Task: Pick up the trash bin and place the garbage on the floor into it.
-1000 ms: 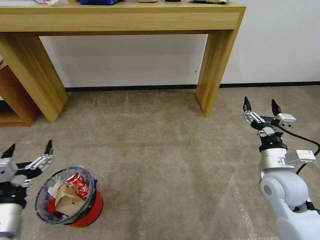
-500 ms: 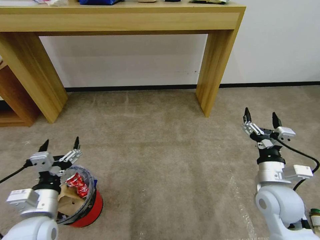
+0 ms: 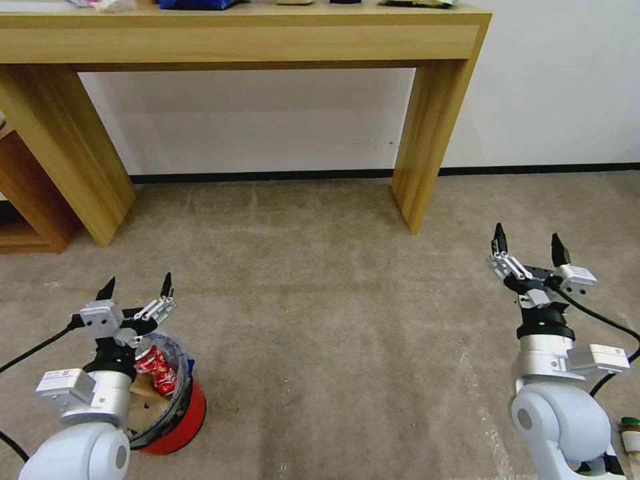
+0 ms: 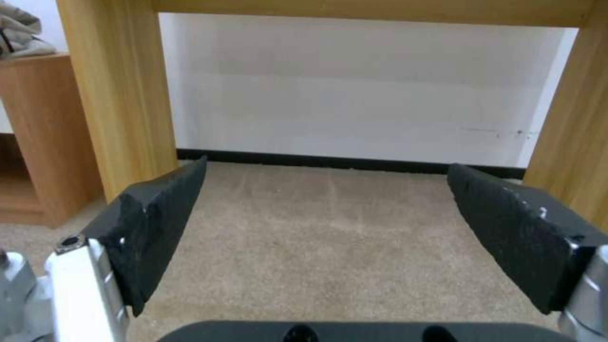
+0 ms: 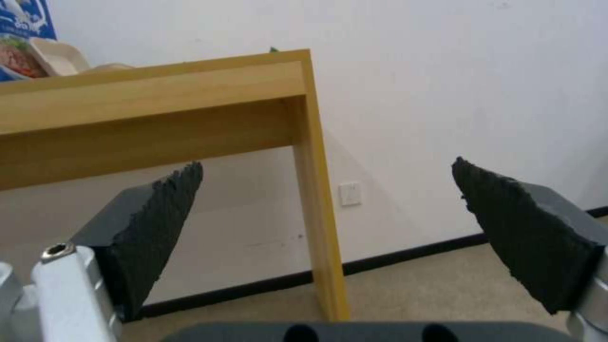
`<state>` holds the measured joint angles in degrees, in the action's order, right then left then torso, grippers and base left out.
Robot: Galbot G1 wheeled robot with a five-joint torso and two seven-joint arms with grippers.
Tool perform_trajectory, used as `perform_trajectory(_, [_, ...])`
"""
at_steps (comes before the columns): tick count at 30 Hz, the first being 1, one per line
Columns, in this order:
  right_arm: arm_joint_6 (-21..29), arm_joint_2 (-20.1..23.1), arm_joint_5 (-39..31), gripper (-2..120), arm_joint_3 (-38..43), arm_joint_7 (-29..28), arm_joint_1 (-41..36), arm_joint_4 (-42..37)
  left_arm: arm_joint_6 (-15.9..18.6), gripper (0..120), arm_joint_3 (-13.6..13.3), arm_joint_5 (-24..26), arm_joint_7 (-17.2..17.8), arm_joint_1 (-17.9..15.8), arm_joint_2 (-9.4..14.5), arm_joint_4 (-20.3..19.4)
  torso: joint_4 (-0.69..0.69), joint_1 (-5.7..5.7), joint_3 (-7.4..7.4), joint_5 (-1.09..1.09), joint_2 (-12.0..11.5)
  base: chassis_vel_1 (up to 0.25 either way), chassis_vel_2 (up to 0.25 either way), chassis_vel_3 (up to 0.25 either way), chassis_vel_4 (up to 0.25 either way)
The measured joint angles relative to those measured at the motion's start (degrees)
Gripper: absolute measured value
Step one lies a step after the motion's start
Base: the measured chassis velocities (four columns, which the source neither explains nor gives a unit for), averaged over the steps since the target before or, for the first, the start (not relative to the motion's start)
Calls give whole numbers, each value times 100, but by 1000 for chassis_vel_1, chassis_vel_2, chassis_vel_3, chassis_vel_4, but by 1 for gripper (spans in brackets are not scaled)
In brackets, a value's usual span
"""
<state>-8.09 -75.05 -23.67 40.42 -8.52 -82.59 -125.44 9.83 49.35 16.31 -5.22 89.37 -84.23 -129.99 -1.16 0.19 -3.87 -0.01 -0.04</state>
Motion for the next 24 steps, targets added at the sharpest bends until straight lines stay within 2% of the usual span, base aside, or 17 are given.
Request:
perform_trajectory(10, [9,-49,137,100,4,37,-139,-139,32,100,-59,35,77,127,-25,-197,0,0,0,0,0,0,0,0,0])
perform_trajectory(24, [-18,-331,512,100,-299,69,-302,-150,89,100,58,21,95,383,-3,-398,0,0,0,0,0,0,0,0,0])
